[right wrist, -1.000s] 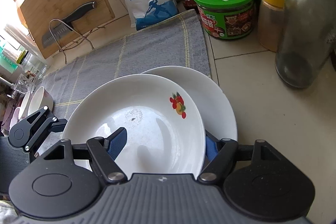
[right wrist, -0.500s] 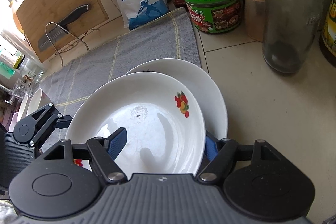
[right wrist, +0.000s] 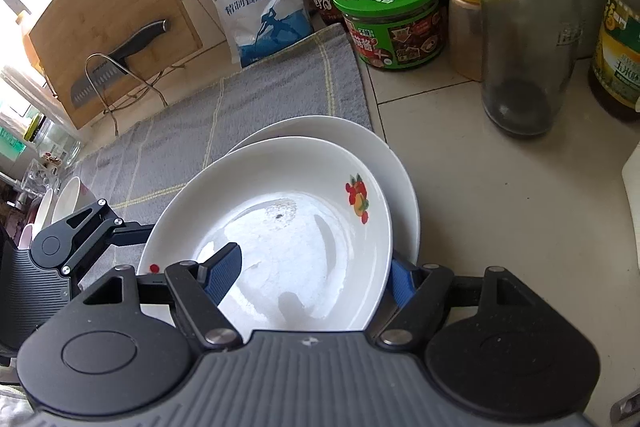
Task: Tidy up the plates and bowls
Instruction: 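Lower the flower-print plate onto the stacked plates with the right gripper, then open the right gripper to release the plate on the stack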
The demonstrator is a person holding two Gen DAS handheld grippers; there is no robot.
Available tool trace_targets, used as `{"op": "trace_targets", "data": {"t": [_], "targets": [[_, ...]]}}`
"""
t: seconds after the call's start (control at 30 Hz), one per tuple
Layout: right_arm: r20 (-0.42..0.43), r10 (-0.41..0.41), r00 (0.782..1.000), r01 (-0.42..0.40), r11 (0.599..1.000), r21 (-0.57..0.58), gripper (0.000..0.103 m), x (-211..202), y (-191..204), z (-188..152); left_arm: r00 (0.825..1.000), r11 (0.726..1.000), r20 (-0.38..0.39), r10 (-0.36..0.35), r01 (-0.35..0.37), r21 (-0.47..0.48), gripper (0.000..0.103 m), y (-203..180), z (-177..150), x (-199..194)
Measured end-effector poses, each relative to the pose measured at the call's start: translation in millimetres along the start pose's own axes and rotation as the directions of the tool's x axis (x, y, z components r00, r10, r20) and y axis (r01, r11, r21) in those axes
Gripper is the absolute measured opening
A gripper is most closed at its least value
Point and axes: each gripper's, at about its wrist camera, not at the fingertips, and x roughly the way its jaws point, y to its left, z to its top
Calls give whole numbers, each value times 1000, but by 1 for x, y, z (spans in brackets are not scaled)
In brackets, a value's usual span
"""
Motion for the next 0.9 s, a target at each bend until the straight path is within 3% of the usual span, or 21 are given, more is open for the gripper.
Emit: {"op": "trace_targets", "data": {"t": [0.9], "targets": [[15, -71, 997, 71, 997, 11, 87, -10, 8, -1, 999, 998, 8, -31, 31, -48, 90, -5, 1, -8]]}}
